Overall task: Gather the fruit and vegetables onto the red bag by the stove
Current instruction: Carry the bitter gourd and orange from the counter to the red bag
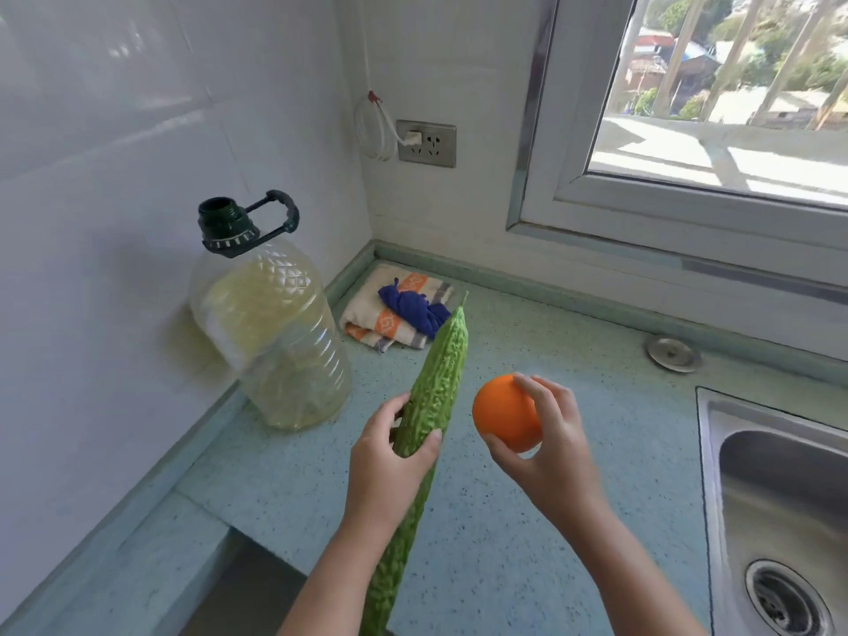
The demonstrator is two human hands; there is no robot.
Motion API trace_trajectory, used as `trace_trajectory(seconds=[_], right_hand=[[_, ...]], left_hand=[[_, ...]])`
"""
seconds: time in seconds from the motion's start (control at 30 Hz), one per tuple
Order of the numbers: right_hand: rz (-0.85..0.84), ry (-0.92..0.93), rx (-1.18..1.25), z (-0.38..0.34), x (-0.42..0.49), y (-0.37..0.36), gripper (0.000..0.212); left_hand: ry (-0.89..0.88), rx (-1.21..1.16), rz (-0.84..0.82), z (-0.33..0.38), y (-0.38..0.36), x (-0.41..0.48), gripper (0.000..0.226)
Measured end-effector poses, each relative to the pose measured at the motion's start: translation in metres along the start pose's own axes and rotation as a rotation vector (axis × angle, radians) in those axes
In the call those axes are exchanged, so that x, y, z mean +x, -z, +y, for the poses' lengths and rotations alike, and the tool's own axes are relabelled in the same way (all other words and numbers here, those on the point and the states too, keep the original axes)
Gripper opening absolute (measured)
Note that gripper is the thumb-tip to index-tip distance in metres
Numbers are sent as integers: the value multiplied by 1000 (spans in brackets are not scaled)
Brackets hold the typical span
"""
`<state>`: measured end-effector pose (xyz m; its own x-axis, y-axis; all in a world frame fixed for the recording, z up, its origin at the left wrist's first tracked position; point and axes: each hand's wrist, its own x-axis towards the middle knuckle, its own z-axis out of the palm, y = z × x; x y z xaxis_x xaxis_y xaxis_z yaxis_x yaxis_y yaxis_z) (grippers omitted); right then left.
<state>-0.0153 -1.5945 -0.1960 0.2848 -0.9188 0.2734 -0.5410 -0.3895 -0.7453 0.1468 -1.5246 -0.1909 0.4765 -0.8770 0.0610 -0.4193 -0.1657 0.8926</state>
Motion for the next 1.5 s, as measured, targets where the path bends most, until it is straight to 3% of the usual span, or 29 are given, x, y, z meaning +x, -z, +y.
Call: trace_trajectory(seconds=[0.63,0.93,1.2,1.5], right_hand=[[-371,259,217,-55,-73,-18,67],[-596,453,290,-127,-122,-66,67],[-783,635,350,-216,-232,-109,67],[-999,853,404,-319,-426,-144,69]], left_hand=[[192,-75,396,-12,57,-137,42],[266,-117,669,-37,120,-216,42],[341,-164,920,-65,196,-349,41],[437,-162,1201,-90,277,-558,42]])
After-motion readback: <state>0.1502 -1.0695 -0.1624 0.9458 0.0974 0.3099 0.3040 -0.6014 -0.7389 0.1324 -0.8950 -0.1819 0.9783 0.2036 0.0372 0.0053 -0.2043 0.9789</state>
